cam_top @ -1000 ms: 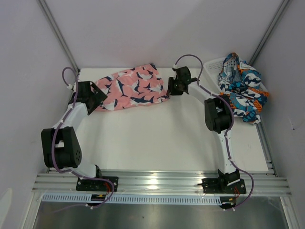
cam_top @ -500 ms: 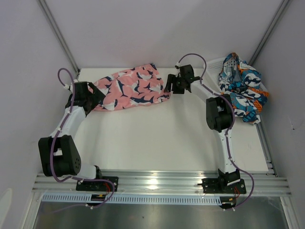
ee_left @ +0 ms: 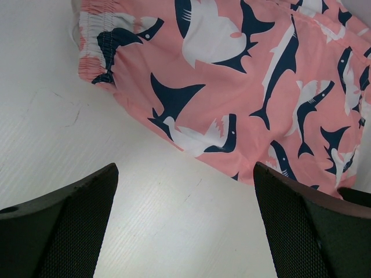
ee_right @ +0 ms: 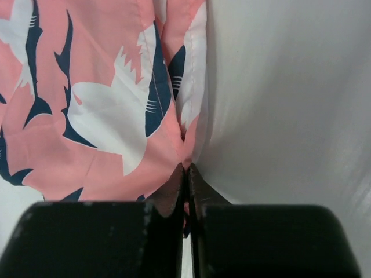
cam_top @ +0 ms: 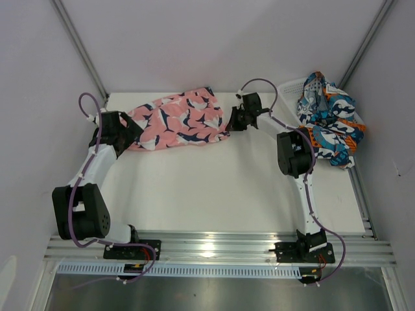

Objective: Fold and stack the shorts
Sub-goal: Fold the shorts

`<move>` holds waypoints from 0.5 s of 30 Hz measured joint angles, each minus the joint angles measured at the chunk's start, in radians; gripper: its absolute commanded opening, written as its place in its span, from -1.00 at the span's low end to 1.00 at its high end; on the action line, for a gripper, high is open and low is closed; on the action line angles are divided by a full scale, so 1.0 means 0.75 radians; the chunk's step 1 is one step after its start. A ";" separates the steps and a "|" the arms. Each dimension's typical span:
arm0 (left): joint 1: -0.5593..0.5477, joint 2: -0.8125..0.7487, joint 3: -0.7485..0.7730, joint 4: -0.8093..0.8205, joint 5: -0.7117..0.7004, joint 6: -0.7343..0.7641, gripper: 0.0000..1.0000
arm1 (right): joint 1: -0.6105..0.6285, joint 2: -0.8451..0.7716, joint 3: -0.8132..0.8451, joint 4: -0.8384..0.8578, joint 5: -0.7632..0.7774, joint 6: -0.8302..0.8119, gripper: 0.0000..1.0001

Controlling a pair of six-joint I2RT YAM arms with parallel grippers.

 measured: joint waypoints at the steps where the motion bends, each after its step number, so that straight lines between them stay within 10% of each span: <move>1: 0.000 0.000 -0.003 0.002 0.001 -0.001 0.98 | 0.000 -0.006 -0.025 0.009 0.001 0.007 -1.00; 15: -0.072 -0.104 -0.187 0.037 0.025 -0.051 0.98 | -0.001 -0.729 -0.997 0.018 0.221 0.006 -1.00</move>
